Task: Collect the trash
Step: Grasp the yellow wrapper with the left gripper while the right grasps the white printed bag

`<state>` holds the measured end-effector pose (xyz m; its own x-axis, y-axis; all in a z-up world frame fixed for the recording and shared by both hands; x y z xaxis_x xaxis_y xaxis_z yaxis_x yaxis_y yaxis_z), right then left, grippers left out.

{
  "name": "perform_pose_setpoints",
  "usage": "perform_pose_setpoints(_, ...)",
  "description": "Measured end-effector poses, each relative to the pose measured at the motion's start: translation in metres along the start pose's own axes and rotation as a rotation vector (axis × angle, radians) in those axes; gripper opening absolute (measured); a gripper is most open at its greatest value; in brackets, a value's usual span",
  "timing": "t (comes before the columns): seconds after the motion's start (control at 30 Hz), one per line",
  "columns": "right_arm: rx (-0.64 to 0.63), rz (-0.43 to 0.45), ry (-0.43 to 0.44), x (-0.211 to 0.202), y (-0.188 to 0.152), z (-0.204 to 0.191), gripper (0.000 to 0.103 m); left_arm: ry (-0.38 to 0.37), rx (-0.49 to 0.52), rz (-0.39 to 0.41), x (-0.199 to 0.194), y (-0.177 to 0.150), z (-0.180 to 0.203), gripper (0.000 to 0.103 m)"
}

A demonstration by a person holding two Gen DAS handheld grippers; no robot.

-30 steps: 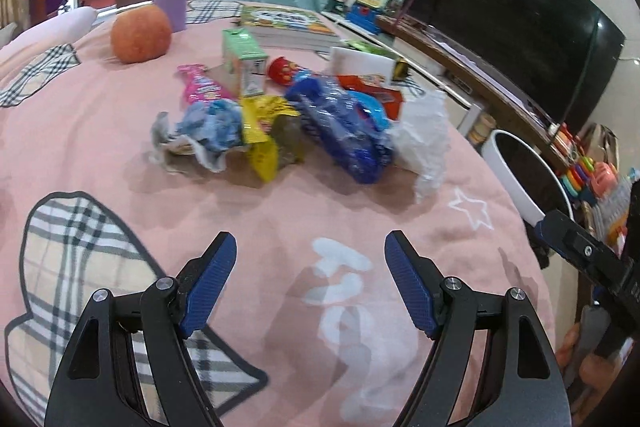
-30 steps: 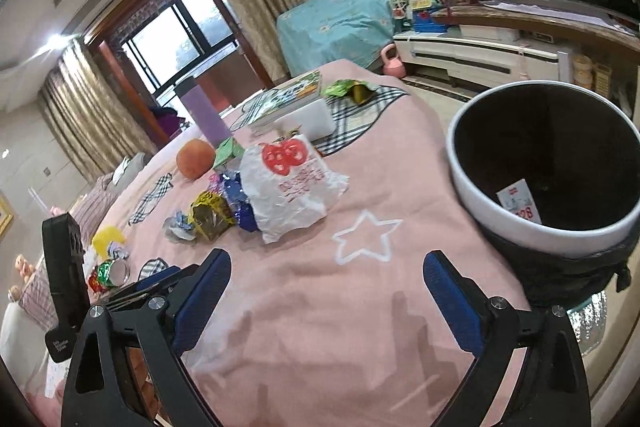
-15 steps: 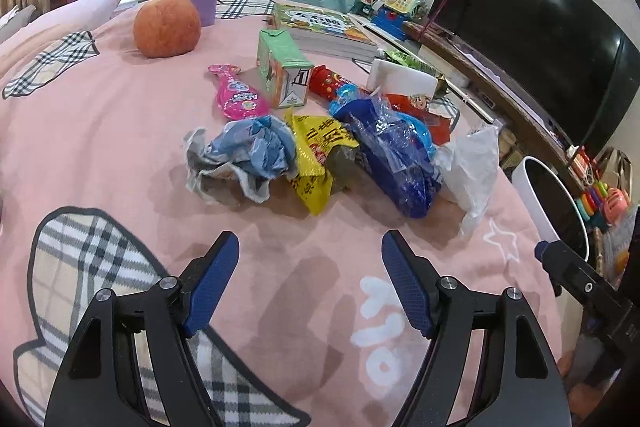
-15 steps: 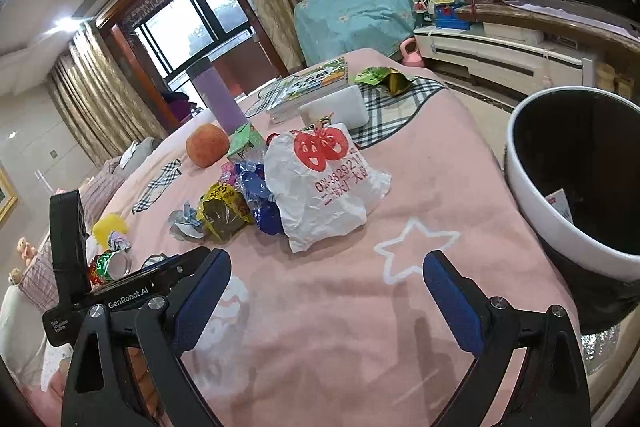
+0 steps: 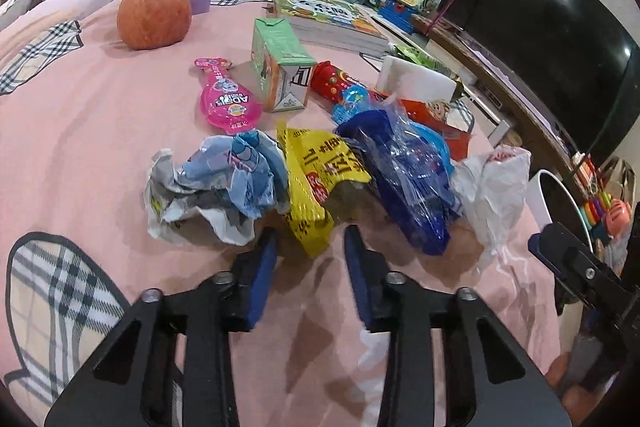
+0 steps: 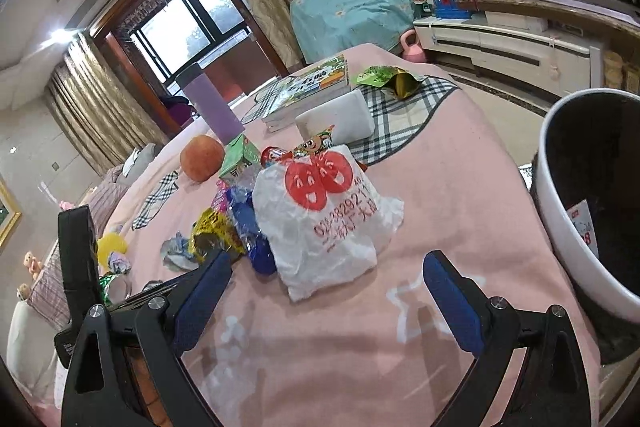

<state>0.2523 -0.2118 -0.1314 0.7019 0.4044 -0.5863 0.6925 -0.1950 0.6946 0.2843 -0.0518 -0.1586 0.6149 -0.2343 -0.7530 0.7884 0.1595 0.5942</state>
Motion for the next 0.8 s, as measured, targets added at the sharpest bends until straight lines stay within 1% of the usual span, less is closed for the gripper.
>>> perform_pose_setpoints(0.03,0.0,-0.002,-0.002,0.004,0.001,0.0,0.097,-0.003,0.0,-0.002,0.001,0.0,0.0,0.02)
perform_pose_setpoints(0.07,0.001,-0.005,-0.003,0.007,0.002,0.001,0.094,-0.006,0.002,-0.005,0.002,0.001,0.001,0.014)
perform_pose_setpoints(0.1,0.0,-0.008,-0.005,0.009,0.002,0.0,0.083,-0.009,0.007,-0.005,0.002,0.0,0.002,0.01)
perform_pose_setpoints(0.13,-0.004,-0.014,-0.011,0.012,0.001,0.0,0.076,-0.012,0.011,-0.003,0.002,0.001,0.003,0.008)
perform_pose_setpoints(0.2,-0.011,-0.027,-0.014,0.016,-0.001,-0.001,0.033,-0.022,0.024,0.008,-0.002,0.001,0.005,0.005)
perform_pose_setpoints(0.23,-0.014,-0.026,-0.013,0.015,-0.002,-0.002,0.025,-0.023,0.032,0.013,-0.004,0.001,0.006,0.004)
perform_pose_setpoints(0.27,-0.023,-0.02,-0.022,0.013,-0.003,-0.002,0.023,-0.023,0.042,0.018,-0.006,0.0,0.007,0.004)
perform_pose_setpoints(0.33,-0.044,-0.004,-0.025,0.005,-0.005,-0.005,0.015,-0.032,0.057,0.021,-0.011,-0.003,0.009,0.003)
perform_pose_setpoints(0.53,-0.041,0.014,-0.017,-0.016,-0.01,-0.006,0.013,-0.05,0.072,0.015,-0.024,-0.018,0.013,0.003)
perform_pose_setpoints(0.8,-0.023,0.066,-0.02,-0.049,-0.011,-0.001,0.012,-0.04,0.05,0.056,-0.048,-0.021,0.003,0.003)
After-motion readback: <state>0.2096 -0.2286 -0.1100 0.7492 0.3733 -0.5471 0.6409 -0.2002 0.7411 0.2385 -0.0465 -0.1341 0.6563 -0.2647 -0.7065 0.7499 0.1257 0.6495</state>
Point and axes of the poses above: each gripper's, at about its wrist camera, not at the fingertips, and x roughly the way its jaws point, z to its right, y to its top, the point moved 10 cm from there along x, roughly the way its jaws point, and after that the axes turned 2 degrees about -x, right-handed, at the moved point
